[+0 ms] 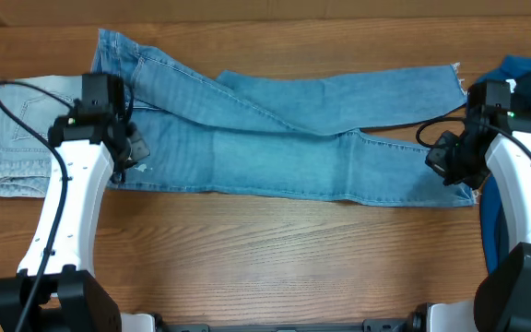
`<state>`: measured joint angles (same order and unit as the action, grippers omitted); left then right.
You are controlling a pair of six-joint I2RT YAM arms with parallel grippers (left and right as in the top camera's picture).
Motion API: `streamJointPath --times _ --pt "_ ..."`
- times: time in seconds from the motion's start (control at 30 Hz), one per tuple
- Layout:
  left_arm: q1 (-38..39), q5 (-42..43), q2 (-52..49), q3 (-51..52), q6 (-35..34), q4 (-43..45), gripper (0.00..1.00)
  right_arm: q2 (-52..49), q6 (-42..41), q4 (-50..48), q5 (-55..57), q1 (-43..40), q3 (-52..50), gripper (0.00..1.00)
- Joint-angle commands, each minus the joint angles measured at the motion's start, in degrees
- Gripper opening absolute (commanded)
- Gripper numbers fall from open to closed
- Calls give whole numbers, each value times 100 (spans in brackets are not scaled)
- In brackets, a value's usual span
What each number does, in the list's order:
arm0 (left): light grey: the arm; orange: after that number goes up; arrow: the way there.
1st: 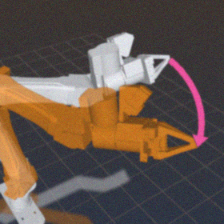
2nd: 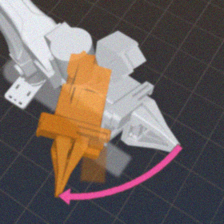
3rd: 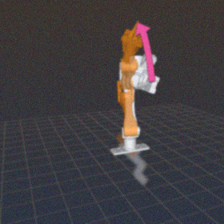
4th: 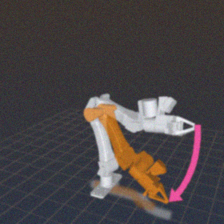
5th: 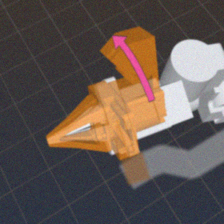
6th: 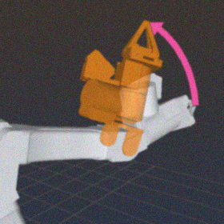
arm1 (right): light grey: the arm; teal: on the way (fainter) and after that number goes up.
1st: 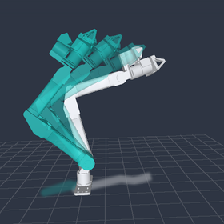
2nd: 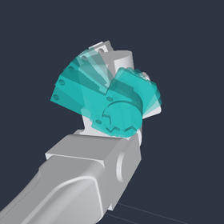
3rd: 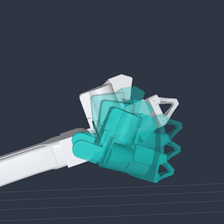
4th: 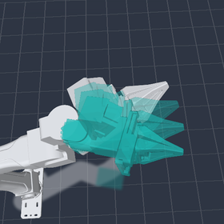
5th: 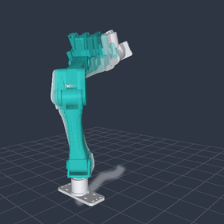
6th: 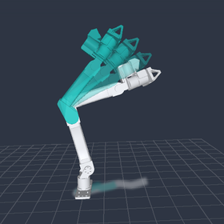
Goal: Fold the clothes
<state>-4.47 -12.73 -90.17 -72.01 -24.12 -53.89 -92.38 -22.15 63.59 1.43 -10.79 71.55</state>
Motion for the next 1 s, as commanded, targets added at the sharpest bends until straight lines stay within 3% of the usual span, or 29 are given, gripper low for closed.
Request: streamJointPath --times 0.0,0.13,0.3,0.5,0.7,0.97 --pt "-162 68 -160 664 144 640 4 59 254 -634 -2 -9 -293 4" --pt "-164 22 -686 1027 146 1510 4 -164 271 -1567 -20 -9 -710 4" --pt "-164 28 -1521 1027 146 1827 4 -426 293 -1950 -11 -9 -1010 4" --pt "-162 232 -2124 1027 142 1770 9 -907 264 -2306 -20 -9 -1447 4" --pt "-162 249 -2179 1029 144 1766 4 -1051 267 -2461 -17 -9 -1740 4" --pt "-151 531 -2181 1088 -81 608 4 -1051 -219 -2184 315 -28 -2328 4"
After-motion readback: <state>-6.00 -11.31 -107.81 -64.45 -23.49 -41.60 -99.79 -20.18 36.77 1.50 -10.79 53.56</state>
